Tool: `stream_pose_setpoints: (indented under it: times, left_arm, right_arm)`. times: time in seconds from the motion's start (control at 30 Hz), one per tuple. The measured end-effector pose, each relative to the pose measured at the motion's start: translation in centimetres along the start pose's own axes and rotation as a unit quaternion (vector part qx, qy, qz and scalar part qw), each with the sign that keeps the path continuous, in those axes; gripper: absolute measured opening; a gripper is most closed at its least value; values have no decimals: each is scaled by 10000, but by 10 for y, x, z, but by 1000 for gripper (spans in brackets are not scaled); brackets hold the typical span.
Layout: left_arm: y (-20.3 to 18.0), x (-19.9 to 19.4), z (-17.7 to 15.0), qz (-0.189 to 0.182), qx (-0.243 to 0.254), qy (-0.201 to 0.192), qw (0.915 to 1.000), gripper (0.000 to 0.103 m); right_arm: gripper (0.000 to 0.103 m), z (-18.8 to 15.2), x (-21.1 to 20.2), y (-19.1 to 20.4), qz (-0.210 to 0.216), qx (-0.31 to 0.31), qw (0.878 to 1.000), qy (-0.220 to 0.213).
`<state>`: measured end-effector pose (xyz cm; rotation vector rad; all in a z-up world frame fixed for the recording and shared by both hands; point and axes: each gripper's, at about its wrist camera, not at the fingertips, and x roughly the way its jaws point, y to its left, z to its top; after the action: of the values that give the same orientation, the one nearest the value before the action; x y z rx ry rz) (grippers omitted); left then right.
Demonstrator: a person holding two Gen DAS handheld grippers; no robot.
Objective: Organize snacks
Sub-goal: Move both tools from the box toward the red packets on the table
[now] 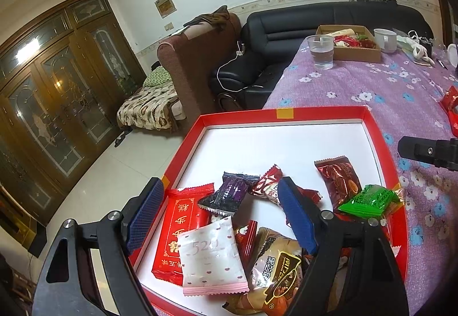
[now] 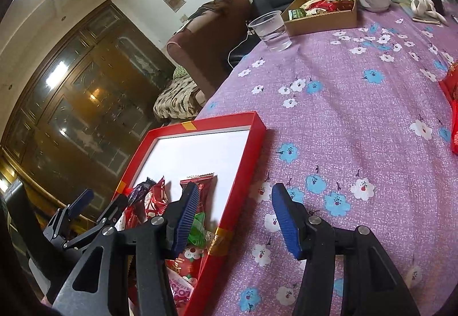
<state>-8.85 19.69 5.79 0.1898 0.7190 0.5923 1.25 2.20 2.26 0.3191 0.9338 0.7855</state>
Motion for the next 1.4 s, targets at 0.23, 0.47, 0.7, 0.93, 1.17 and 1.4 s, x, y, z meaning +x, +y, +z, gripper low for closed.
stream_pose_setpoints:
  times: [0.23,0.47,0.7,0.93,1.17,1.4]
  left_arm:
    - [-1,-1,-1,-2,25,2,10000,82]
    - [-2,-2,-1,-14,39,12,10000,82]
    - [-4,-2,0,-38,85,28,10000,82]
    - [-5,-1,-2,-62,106,49,9999,82]
    - [-15,-4,-1,-200,239,83,9995,82]
    - [-52,-22,16,-622,758,-83,9951,82]
  right_arm:
    - [55,0,0,-1,-2,7,10000,6]
    - [55,0,1,0,-3,8,10000,8]
    - [55,0,1,0,-8,-3,10000,5]
    - [55,0,1,0,-5,2,10000,6]
    - [55,1,0,-3,-20,15,10000,80]
    - [57,17,-34,-34,-444,-29,9990,-35]
